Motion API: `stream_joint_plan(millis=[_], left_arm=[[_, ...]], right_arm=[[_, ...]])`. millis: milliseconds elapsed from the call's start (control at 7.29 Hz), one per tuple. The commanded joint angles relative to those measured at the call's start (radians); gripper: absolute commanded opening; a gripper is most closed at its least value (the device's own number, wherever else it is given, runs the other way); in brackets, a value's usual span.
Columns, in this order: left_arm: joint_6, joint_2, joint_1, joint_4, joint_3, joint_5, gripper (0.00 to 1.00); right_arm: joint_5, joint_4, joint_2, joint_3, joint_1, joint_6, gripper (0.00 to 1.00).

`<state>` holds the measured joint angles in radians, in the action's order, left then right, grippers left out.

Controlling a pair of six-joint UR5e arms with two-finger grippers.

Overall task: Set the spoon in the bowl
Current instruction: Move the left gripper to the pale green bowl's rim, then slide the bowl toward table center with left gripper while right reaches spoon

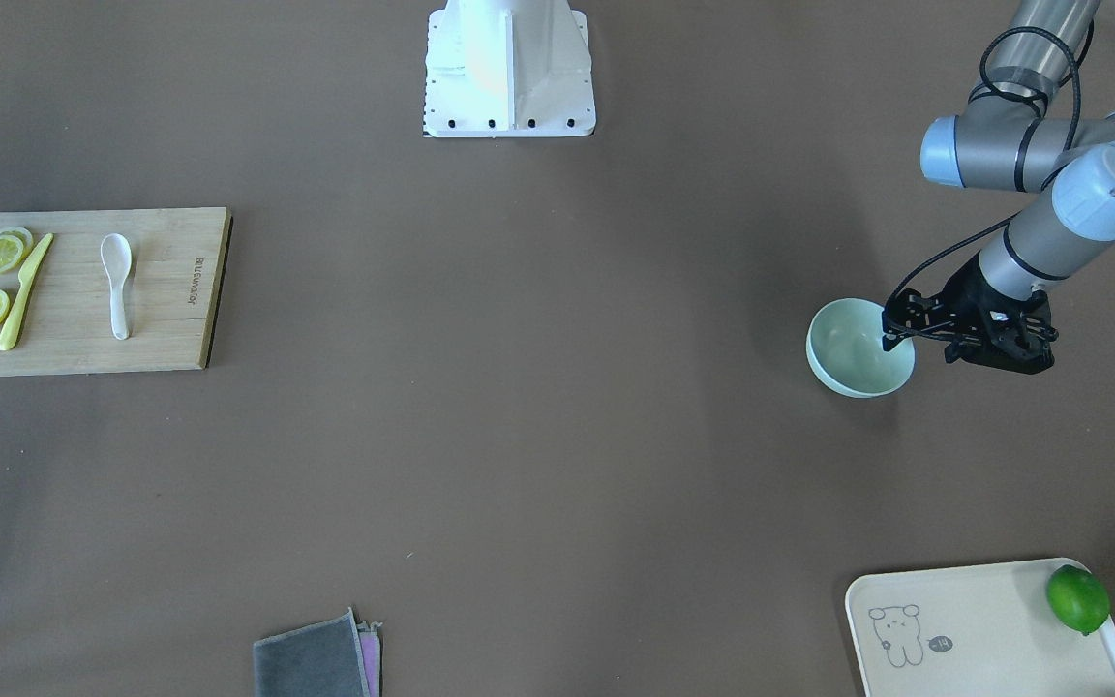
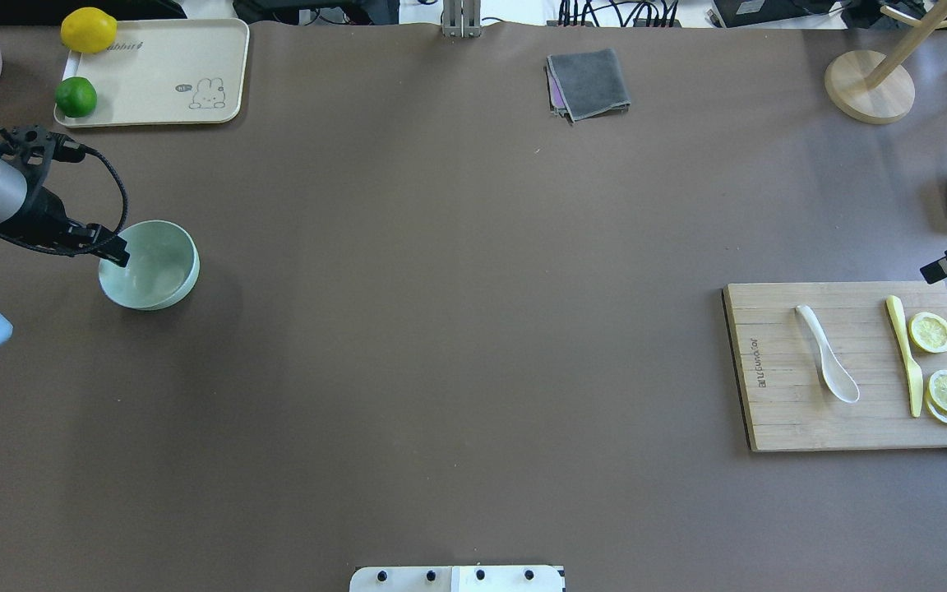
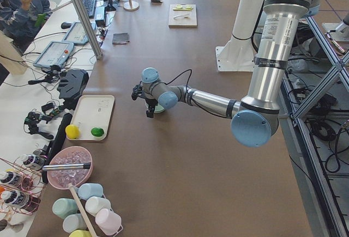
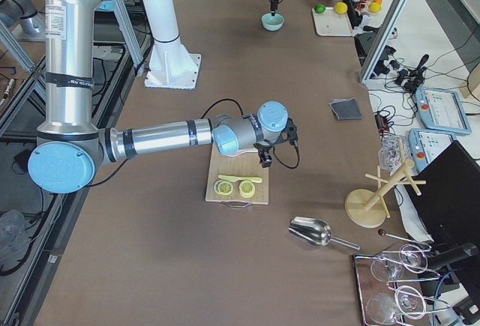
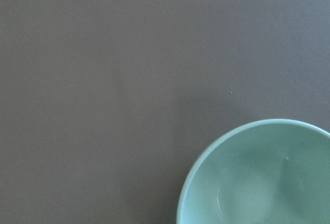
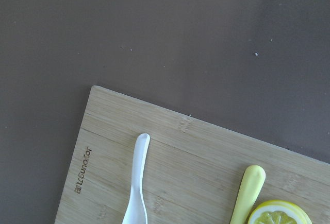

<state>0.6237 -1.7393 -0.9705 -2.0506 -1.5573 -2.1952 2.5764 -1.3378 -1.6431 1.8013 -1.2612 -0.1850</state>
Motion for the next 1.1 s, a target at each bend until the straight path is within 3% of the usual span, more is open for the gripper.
stream_joint_plan(millis=[0,137,275,412,549,686,961], left_arm=[[0.002,0.000,0.001,-0.043,0.036,-0.001,0.44],[0.004,0.000,0.001,-0.043,0.034,-0.004,0.09],[0.005,0.000,0.001,-0.043,0.036,-0.008,0.00],[0.005,0.003,0.001,-0.042,0.023,-0.015,0.00],[0.007,0.001,-0.001,-0.036,0.025,-0.105,0.00],[0.049,0.003,-0.008,-0.033,-0.007,-0.138,0.00],[0.347,-0.069,-0.001,-0.017,-0.070,-0.133,0.00]], right_arm=[[-0.007,0.000,0.000,0.010,0.016,-0.007,0.99],[-0.024,0.000,0.000,0.013,0.016,-0.005,0.98],[-0.050,-0.001,0.000,0.021,0.019,-0.005,0.98],[-0.050,-0.001,-0.001,0.024,0.019,-0.007,0.98],[-0.051,-0.001,0.000,0.024,0.019,-0.007,0.98],[-0.053,-0.001,0.000,0.024,0.022,-0.028,0.98],[-0.126,0.000,0.000,0.091,0.081,-0.185,0.98]])
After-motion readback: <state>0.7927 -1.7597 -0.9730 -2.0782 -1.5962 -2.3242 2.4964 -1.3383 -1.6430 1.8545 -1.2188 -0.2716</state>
